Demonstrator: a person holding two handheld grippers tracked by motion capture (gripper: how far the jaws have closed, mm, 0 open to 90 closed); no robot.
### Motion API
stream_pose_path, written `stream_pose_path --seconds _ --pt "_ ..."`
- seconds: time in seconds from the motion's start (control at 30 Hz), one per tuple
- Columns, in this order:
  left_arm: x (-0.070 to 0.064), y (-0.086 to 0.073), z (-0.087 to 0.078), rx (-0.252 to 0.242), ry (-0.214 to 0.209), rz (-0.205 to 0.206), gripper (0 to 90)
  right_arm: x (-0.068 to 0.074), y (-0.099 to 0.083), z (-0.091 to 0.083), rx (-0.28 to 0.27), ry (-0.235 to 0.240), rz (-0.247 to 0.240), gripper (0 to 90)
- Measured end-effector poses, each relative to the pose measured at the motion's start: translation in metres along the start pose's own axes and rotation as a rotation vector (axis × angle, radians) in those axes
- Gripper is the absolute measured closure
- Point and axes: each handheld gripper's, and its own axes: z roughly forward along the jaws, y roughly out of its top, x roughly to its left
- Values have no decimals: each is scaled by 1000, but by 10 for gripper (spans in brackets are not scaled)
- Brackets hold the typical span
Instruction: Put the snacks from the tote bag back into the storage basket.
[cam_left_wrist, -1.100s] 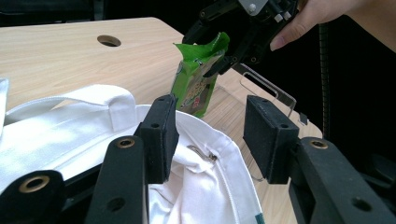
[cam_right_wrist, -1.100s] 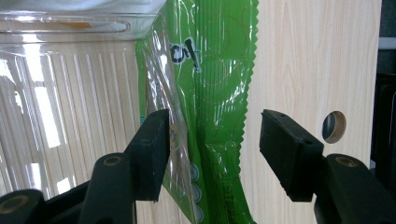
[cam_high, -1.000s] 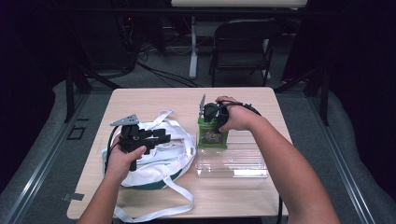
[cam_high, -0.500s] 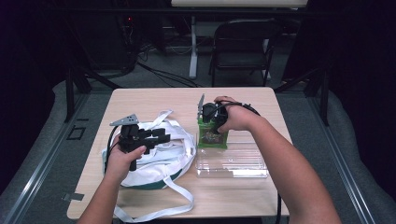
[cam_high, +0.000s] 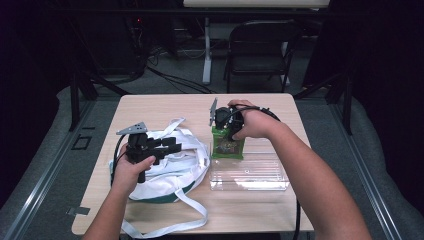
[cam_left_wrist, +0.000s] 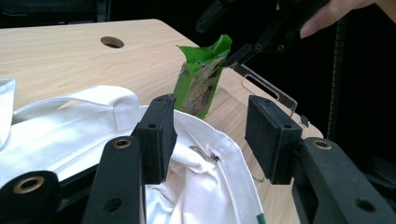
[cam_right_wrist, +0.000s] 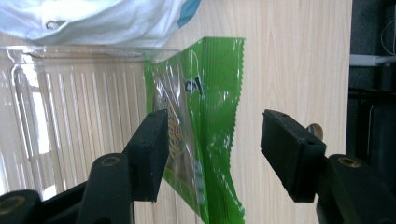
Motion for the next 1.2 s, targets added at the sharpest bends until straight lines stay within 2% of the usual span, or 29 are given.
stream_pose_path --seconds 0.17,0.57,0.7,0.73,0.77,0.93,1.0,1.03,1.07,1.1,1.13,1.2 --pt "1 0 0 0 0 -6 523 -3 -3 -9 -13 -17 25 427" --pt "9 1 1 14 44 -27 533 -2 -9 -26 -23 -18 55 460" --pt "13 1 1 38 94 -21 535 -1 -11 -32 -27 -20 74 461" --pt "13 1 1 38 94 -21 532 -1 -11 -32 -27 -20 74 461" --pt "15 0 2 56 113 -31 527 -2 -13 -36 -30 -38 84 459" --pt "20 -1 1 70 144 -48 505 -1 -19 -46 -57 -57 121 456" --pt "20 -1 1 70 154 -48 494 0 -22 -49 -52 -64 126 456" --pt "21 -2 0 88 193 -50 483 1 -23 -51 -55 -69 137 456" --pt "22 -2 0 93 213 -53 467 1 -25 -53 -56 -71 144 455" --pt "22 -2 0 93 213 -53 463 1 -26 -55 -59 -72 156 456" --pt "23 -3 -2 97 249 -54 459 2 -28 -56 -67 -75 174 455" --pt "24 -3 -3 94 274 -58 447 3 -32 -59 -76 -84 199 455"
